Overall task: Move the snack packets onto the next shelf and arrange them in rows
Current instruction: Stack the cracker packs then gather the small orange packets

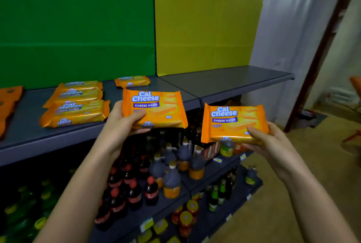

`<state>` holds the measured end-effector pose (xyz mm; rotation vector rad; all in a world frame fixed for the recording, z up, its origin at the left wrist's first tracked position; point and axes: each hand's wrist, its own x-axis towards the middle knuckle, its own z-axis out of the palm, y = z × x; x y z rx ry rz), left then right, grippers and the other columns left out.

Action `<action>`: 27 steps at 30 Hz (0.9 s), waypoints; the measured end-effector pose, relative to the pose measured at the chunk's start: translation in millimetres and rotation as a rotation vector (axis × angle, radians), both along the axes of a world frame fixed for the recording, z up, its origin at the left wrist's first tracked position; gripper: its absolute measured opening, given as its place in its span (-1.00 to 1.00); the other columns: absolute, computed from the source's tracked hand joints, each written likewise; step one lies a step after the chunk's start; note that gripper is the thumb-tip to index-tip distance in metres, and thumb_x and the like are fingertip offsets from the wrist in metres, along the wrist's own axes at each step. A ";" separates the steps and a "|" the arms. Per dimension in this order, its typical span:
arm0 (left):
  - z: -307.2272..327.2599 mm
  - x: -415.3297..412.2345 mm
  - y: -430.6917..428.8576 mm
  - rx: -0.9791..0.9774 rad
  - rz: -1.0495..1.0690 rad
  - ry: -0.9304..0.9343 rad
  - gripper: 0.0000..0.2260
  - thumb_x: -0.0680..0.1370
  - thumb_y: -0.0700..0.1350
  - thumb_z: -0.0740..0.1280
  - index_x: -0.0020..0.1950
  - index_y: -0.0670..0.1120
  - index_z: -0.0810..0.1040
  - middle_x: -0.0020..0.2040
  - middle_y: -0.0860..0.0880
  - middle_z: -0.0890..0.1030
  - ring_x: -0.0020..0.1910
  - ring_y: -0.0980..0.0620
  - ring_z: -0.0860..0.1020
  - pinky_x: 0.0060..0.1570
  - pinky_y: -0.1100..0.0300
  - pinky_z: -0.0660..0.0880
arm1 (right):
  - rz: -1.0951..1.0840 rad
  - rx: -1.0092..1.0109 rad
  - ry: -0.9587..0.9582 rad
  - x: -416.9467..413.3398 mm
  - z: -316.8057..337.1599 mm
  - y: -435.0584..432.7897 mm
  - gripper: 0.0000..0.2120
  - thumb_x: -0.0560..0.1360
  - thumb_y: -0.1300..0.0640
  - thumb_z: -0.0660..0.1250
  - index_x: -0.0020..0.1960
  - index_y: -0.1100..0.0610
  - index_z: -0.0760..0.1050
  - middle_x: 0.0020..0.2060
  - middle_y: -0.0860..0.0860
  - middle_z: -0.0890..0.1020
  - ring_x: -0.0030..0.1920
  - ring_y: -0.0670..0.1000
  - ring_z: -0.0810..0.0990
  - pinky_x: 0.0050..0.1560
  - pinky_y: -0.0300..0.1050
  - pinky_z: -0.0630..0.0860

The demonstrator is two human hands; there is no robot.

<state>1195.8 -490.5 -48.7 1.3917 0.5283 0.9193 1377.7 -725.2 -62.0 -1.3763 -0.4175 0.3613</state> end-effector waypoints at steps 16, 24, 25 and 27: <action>6.8 119.1 160.1 -0.081 0.287 0.203 -0.63 0.49 -0.27 0.33 0.25 -0.29 0.32 0.22 -0.27 0.50 -0.19 -0.10 0.58 -0.57 0.23 0.55 | 0.409 0.025 0.001 87.4 32.8 197.3 -0.77 0.52 0.25 0.27 0.16 0.18 0.39 -0.09 0.07 0.59 -0.15 -0.04 0.60 -0.35 -0.28 0.61; 10.1 127.3 177.4 0.086 0.419 0.518 -0.71 0.40 -0.03 0.42 0.06 -0.12 0.59 0.13 -0.19 0.63 0.07 -0.12 0.60 0.13 0.00 0.52 | 0.690 -0.124 -0.101 95.4 22.4 239.4 -0.71 0.44 0.25 0.39 0.14 0.14 0.44 -0.13 -0.01 0.64 -0.18 -0.12 0.62 -0.23 -0.30 0.62; 11.8 128.0 178.0 0.108 0.420 0.571 -0.65 0.38 0.01 0.42 0.09 -0.12 0.59 0.16 -0.18 0.62 0.13 -0.13 0.58 0.21 -0.02 0.47 | 0.738 -0.158 -0.140 97.3 20.9 242.2 -0.67 0.40 0.24 0.43 0.13 0.13 0.46 -0.12 -0.03 0.65 -0.17 -0.13 0.63 -0.18 -0.28 0.62; 12.9 130.1 177.8 0.149 0.464 0.672 -0.63 0.44 0.02 0.40 0.15 -0.15 0.55 0.20 -0.17 0.58 0.19 -0.15 0.54 0.24 0.00 0.44 | 0.770 -0.246 -0.290 101.9 19.1 245.8 -0.56 0.30 0.16 0.53 0.13 0.07 0.49 -0.06 -0.06 0.67 -0.09 -0.12 0.65 0.03 -0.15 0.60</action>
